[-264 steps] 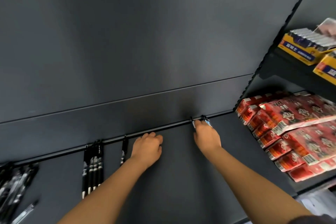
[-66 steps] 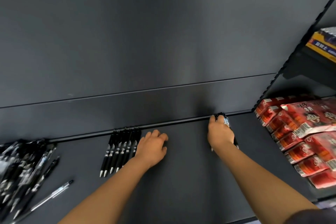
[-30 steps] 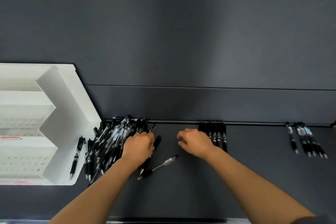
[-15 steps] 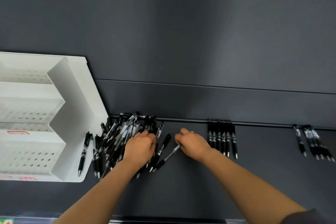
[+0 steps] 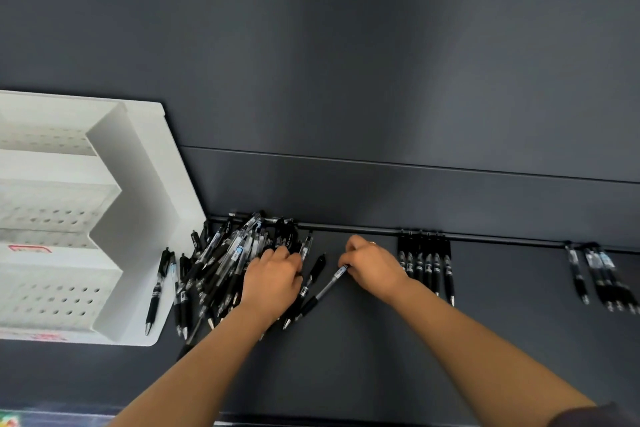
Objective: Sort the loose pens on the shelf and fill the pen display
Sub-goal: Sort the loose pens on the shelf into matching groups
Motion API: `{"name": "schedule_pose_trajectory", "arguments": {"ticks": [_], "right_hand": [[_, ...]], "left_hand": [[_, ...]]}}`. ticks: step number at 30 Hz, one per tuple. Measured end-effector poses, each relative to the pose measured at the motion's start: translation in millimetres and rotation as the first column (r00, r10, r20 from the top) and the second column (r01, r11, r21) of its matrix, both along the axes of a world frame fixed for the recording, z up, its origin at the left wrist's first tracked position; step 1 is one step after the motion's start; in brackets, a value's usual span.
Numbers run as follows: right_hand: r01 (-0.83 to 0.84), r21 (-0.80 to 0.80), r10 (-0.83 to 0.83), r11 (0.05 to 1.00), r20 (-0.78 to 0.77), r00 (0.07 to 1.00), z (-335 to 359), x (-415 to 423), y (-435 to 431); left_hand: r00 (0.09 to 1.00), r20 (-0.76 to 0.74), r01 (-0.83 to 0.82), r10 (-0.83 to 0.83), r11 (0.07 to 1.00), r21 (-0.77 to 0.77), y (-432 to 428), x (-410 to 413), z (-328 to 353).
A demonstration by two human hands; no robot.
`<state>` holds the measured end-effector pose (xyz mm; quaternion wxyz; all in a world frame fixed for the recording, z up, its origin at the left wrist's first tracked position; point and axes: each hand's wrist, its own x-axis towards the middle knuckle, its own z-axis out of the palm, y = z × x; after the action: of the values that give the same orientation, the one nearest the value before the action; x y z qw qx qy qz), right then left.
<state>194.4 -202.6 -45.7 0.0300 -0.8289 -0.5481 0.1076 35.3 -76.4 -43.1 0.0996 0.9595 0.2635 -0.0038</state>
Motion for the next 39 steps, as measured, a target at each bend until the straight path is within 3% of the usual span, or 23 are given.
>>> {"name": "schedule_pose_trajectory", "arguments": {"ticks": [3, 8, 11, 14, 21, 26, 32, 39], "right_hand": [[0.098, 0.044, -0.096, 0.994, -0.034, 0.995, 7, 9, -7], [0.316, 0.066, -0.282, 0.947, -0.305, 0.91, 5, 20, -14], [0.455, 0.038, -0.348, 0.889, -0.59, 0.728, 4, 20, -17], [0.559, 0.027, -0.335, 0.829, -0.777, 0.533, 5, 18, -16], [0.744, 0.063, -0.281, 0.665, -0.902, 0.328, 13, 23, -20], [0.786, 0.084, -0.256, 0.612, -0.92, 0.298, 15, 33, -38], [0.819, 0.13, -0.252, 0.558, -0.915, 0.316, 23, 45, -53], [0.859, 0.114, -0.221, 0.499, -0.942, 0.254, 35, 69, -87]], "left_hand": [[0.999, -0.03, 0.012, -0.011, 0.999, 0.033, -6, 7, 0], [0.999, -0.019, -0.029, 0.03, 0.996, 0.085, -16, 17, -1], [0.998, 0.002, -0.068, 0.068, 0.993, 0.095, -15, 16, -1], [0.999, -0.006, -0.04, 0.041, 0.995, 0.092, -15, 15, -1], [0.986, -0.167, 0.045, -0.018, 0.986, 0.163, -26, 27, -2], [0.979, -0.206, 0.049, -0.008, 0.979, 0.196, -34, 39, 0], [0.982, -0.185, 0.046, -0.023, 0.991, 0.124, -47, 58, 7], [0.996, -0.091, -0.006, -0.007, 0.989, -0.147, -71, 103, 14]]}}
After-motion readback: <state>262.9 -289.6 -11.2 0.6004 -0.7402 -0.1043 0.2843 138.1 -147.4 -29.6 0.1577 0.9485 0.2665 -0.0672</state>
